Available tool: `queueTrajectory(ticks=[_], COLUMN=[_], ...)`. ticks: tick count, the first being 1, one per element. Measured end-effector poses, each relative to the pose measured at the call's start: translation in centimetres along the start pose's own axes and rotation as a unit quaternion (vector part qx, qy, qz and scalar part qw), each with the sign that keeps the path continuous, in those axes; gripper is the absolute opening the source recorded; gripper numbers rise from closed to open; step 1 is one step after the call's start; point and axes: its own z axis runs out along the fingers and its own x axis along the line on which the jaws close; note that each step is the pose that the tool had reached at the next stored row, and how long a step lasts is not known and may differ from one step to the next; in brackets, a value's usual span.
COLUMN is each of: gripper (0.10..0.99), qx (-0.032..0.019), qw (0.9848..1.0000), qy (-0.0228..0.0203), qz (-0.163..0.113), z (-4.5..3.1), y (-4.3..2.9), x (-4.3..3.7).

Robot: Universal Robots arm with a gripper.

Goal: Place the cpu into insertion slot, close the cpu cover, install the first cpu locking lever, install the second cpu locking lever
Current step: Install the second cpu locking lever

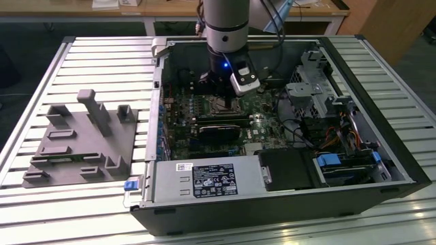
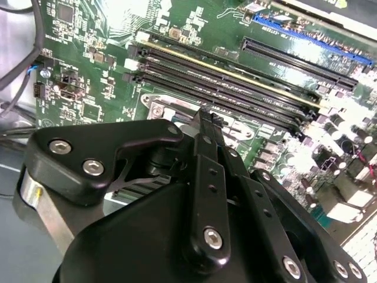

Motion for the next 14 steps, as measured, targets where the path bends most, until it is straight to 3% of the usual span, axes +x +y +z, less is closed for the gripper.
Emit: queueTrajectory(ticks=[10, 14], gripper=[0.106, 0.106], qx=[-0.0032, -0.0134], qw=[1.0000, 0.9999], qy=[0.0008, 0.0030], qz=[-0.007, -0.006], z=[0.60, 0.90], y=[-0.88, -1.62], x=[1.33, 1.47])
